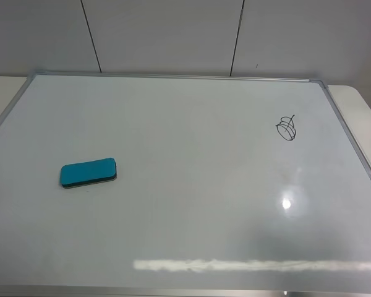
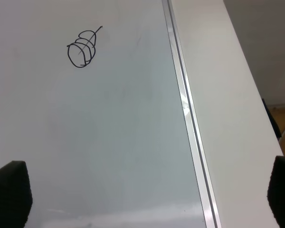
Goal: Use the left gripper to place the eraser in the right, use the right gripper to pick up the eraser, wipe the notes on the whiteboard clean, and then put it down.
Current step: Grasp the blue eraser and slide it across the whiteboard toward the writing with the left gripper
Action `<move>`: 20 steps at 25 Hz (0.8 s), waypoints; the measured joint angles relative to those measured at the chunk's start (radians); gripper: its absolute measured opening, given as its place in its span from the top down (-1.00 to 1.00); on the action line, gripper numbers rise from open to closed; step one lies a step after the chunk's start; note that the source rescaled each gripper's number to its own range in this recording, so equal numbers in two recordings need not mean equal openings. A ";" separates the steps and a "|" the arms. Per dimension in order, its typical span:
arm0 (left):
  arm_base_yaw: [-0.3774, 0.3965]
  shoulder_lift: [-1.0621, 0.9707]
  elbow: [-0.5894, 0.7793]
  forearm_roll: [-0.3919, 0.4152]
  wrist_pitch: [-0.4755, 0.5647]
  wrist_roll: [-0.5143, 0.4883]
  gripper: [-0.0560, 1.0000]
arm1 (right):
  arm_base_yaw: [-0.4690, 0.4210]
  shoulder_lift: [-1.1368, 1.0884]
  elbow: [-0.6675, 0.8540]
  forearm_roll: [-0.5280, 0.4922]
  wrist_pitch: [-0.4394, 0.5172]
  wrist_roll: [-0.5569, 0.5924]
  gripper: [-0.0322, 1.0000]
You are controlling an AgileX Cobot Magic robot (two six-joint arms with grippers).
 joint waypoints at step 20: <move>0.000 0.526 -0.026 -0.219 -0.219 0.246 0.89 | 0.000 0.000 0.000 0.000 0.000 0.000 -1.00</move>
